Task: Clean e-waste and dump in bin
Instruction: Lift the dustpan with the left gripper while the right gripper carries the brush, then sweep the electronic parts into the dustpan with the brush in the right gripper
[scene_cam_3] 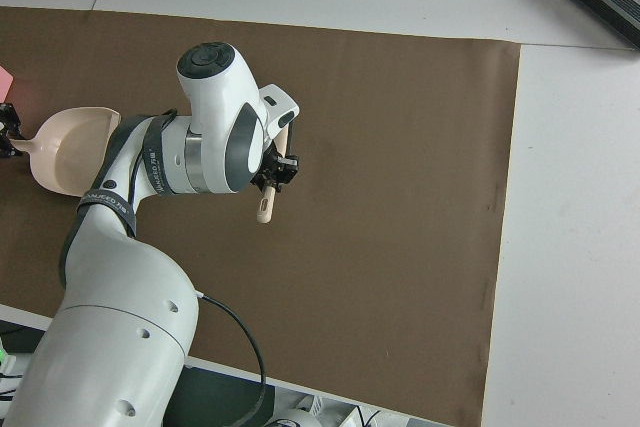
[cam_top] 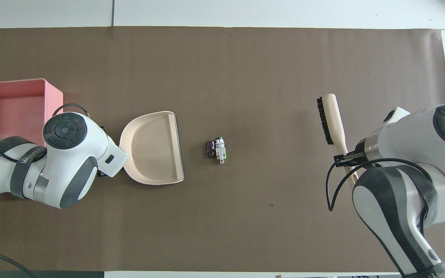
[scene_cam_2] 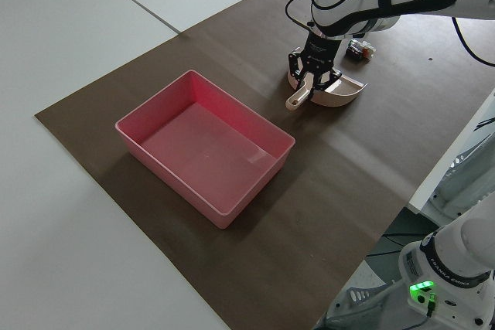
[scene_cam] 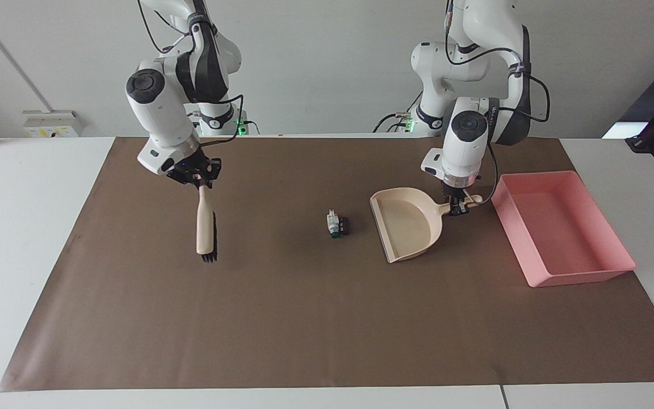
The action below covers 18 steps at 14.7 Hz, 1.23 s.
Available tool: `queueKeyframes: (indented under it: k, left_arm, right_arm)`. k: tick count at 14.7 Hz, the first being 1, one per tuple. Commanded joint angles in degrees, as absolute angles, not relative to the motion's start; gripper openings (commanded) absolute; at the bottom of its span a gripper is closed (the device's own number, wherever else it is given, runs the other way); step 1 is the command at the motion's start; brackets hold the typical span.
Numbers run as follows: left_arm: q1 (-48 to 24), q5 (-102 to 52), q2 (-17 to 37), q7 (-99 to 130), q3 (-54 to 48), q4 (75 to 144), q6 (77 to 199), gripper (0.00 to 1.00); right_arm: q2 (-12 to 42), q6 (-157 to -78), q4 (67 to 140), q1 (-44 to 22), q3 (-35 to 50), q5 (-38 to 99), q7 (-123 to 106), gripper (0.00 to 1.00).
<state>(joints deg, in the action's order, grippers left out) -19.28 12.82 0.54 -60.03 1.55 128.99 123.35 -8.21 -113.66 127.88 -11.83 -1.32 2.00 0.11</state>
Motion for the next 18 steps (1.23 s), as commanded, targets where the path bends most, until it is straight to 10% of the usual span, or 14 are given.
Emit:
queueKeyframes:
  k: [1,13,18]
  left_arm:
    - [-20.3,14.1,-0.4,-59.2,2.3,125.0,116.8,0.0]
    - [-30.7,21.6,13.2,-59.1,2.3,110.4,110.7,0.0]
    - [-31.5,21.6,13.1,-58.4,2.3,110.9,110.3,0.0]
  right_arm:
    - [-5.3,-115.4,127.0,-17.6,-1.5,1.0,5.5,0.0]
    - [2.7,-124.4,126.5,-37.6,-1.3,2.0,31.6,0.0]
    - [14.6,-124.6,115.0,-43.0,-1.3,6.3,34.7,0.0]
